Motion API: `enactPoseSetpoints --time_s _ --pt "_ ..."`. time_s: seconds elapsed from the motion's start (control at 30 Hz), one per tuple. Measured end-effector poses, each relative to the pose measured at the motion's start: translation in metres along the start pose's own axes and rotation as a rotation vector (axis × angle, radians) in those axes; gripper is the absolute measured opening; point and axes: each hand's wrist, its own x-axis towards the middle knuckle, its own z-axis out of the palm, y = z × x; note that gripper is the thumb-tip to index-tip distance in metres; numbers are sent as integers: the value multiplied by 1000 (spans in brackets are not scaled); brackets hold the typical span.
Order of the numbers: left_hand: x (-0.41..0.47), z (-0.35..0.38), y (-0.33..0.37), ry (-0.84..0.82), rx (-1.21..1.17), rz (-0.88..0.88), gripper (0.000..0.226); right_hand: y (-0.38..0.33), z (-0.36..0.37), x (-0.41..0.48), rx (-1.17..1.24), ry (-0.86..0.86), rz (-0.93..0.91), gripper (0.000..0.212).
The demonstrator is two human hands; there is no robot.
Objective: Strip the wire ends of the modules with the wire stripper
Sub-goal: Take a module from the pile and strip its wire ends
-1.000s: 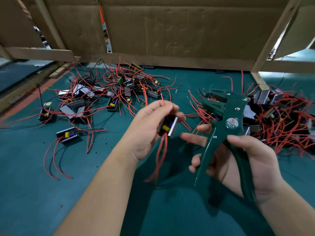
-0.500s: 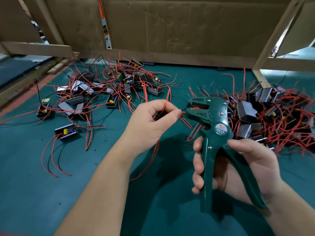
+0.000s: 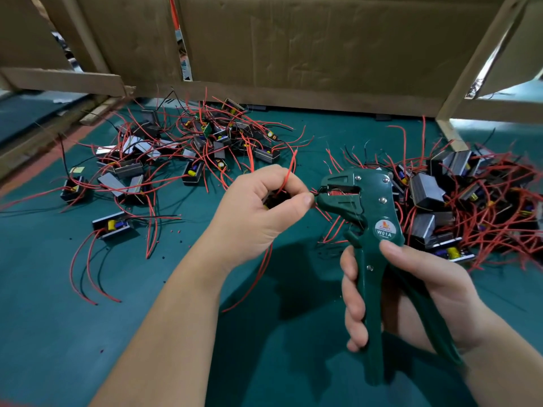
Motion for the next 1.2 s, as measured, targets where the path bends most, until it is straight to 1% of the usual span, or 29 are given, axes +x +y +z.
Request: enactPoseSetpoints --time_s 0.1,0.17,0.23,0.27,0.3,0.37,0.43,0.53,0.6,0.67,0.77,0.87,0.97,1.03,1.1,1.2 --pt "1 0 -2 5 49 -3 11 2 4 1 -51 104 -5 41" --pt "1 1 -4 27 69 -29 13 5 9 4 -61 211 -22 44" --pt "2 4 -6 63 -15 -89 21 7 13 9 -71 364 -48 43" --pt "2 5 -7 68 -27 -103 25 7 13 11 -71 420 -53 42" --pt "2 6 -9 59 9 -106 27 7 14 12 -59 439 -59 42" --pt "2 7 -12 22 115 -109 25 6 13 12 3 383 -90 44" --pt "3 5 -13 15 167 -111 22 5 11 12 102 302 -153 45" --pt "3 1 -15 40 204 -78 21 1 8 11 186 305 -256 45" --pt "4 -1 -15 58 243 -27 20 -3 6 8 215 307 -275 45" --pt "5 -2 -15 80 262 12 17 -6 4 6 200 276 -215 42" --pt "5 -4 -17 127 306 21 13 -5 5 4 171 154 -83 46" --pt "4 -3 -20 136 346 30 21 0 6 5 159 106 -7 48" --pt "4 -3 -18 145 361 63 24 1 7 6 165 102 10 48" --pt "4 -2 -19 145 376 90 18 0 7 7 174 97 11 48" --pt "4 -3 -19 141 442 140 10 0 8 7 178 92 6 47" --pt "5 -2 -19 135 567 205 8 0 9 8 175 85 -10 48"
